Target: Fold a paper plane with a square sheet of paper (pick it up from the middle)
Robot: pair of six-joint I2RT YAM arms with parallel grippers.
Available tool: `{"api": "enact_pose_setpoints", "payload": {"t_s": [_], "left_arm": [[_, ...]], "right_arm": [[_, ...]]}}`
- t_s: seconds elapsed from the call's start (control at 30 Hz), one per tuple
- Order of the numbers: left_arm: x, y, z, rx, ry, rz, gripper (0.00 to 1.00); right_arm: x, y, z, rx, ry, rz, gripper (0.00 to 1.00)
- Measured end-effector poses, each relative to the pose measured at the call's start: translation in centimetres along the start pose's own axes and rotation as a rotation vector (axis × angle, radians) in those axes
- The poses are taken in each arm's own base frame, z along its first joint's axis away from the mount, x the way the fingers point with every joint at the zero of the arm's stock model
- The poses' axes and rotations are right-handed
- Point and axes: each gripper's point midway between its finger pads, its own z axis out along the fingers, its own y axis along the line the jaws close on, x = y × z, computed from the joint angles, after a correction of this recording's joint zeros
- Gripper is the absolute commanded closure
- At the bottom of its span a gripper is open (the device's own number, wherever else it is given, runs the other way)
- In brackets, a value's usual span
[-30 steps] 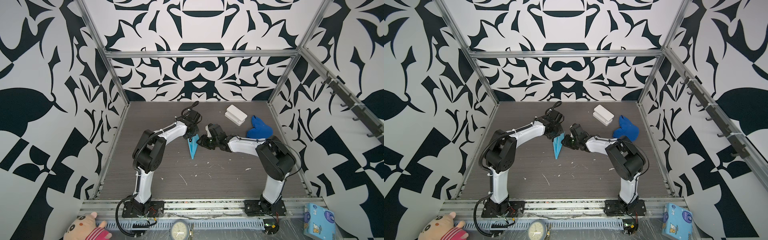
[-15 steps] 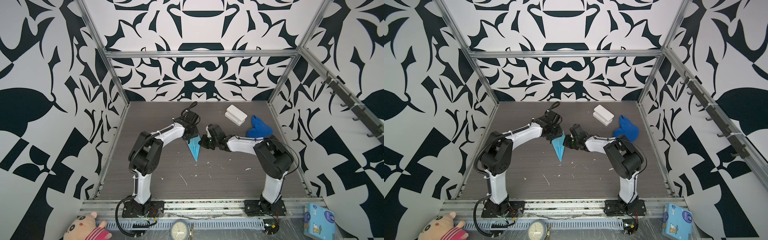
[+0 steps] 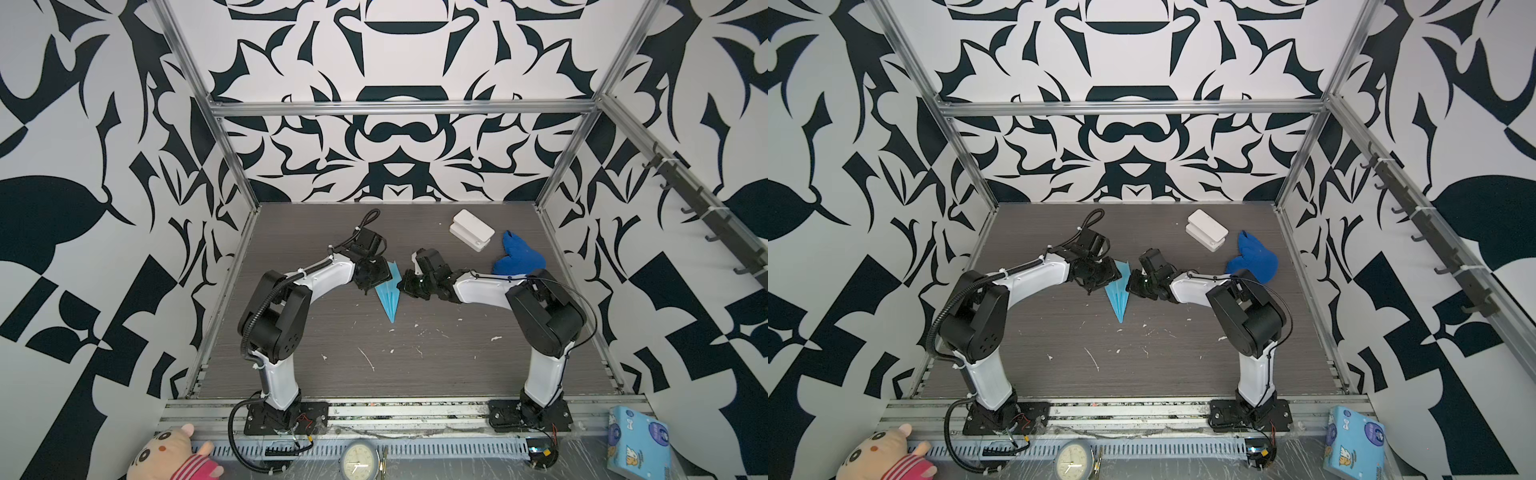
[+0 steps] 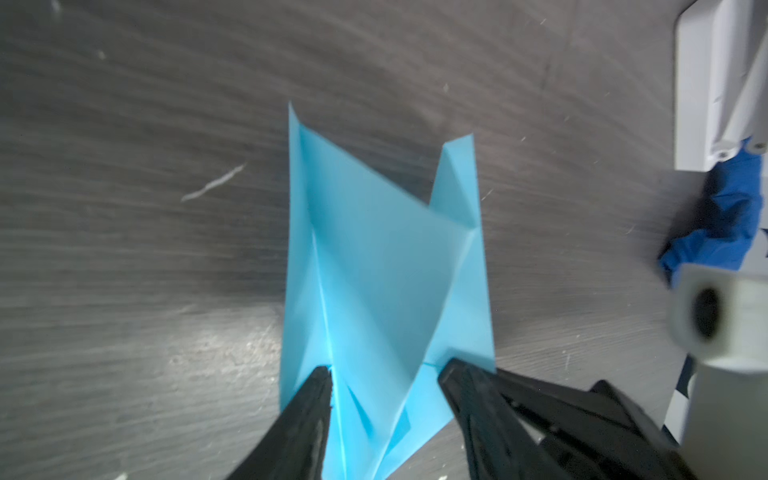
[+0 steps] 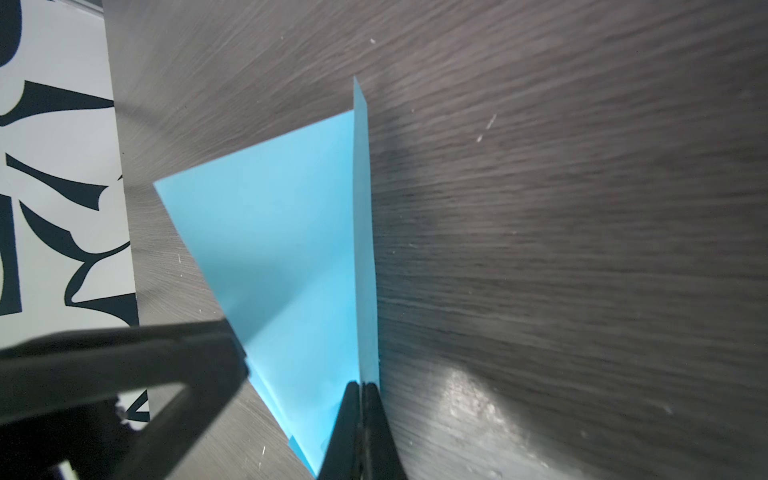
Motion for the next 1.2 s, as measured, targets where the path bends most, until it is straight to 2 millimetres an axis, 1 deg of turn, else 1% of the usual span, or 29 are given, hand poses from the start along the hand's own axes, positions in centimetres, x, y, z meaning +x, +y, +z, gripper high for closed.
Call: {"api": "enact_pose_setpoints", "payload": {"t_s": [0.1,0.23,0.37,0.67,0.9,0.97,1.07,1.2], "left_arm": [[0.4,0.5,0.7,-0.013,0.021,-0.005,0.46],[1.3,1.3,1.1,-0.035,0.043,-0.008,0.46],[2.8,2.9,1.8,-0.070,0.074,-0.014,0.46],[3.0,2.2,1.6,-0.034,0.079,-0.002,0.44],[3.0,1.0,-0.2,0.002,0.057,0.013,0.44],[3.1,0.8,-0.5,0.007,0.057,0.015,0.44],[3.5,0.7,-0.4,0.004,0.065,0.019,0.46],[4.3,1.0,-0.2,-0.017,0.084,0.028,0.46]], "right_arm": [[0.0,-0.1,0.1,0.002,0.002,0.003,0.99],[0.2,-0.3,0.3,0.007,0.006,0.008,1.00],[0.3,-0.4,0.4,0.007,0.012,0.012,1.00],[1.0,-0.9,1.1,0.008,0.047,0.033,1.00],[1.0,-0.5,1.1,-0.010,0.047,0.033,1.00],[1.0,-0.5,1.1,-0.012,0.048,0.035,1.00],[1.0,-0.3,1.1,-0.019,0.048,0.034,1.00],[0.9,-0.2,1.1,-0.023,0.048,0.034,1.00]]}}
